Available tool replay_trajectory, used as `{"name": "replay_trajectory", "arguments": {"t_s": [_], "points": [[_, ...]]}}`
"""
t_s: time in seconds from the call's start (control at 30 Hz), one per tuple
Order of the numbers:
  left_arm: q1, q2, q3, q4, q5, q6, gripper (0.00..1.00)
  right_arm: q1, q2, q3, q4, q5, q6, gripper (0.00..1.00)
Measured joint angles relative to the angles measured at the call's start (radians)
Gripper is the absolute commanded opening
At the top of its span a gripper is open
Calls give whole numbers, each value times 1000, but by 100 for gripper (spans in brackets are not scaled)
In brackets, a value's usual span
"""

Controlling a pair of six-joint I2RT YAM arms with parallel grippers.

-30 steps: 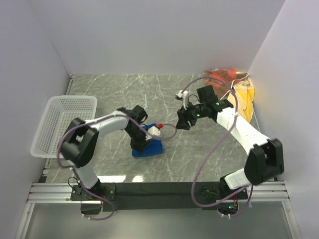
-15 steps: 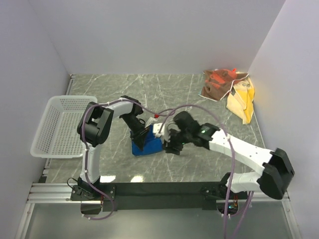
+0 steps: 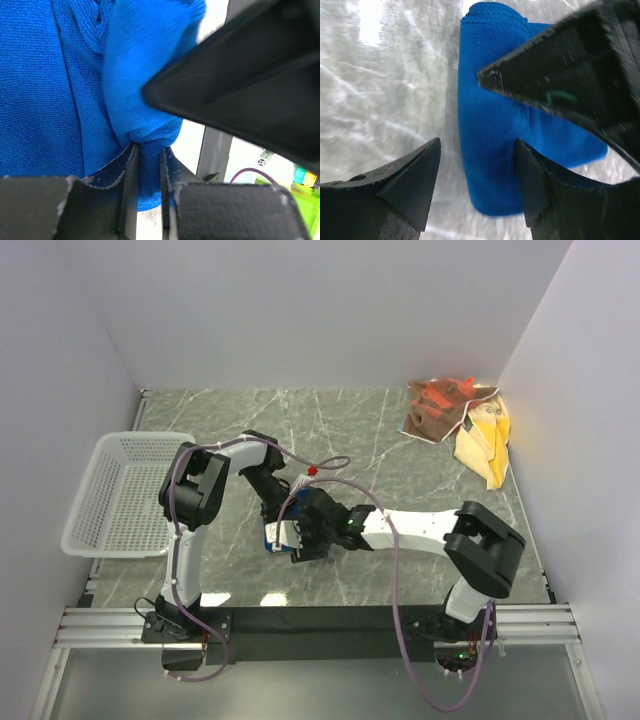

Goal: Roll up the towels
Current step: Roll the towel

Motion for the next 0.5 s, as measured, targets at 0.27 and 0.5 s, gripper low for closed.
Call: {"name": "replay_trajectory", "arguments": {"t_s": [0.27,0.5], "points": [[26,0,-7,-3,7,1,12,-3,111,60,30,6,-26,19],[105,-29,-55,12,33,-9,31,-43,177,176,-65,-110,43,0]]}}
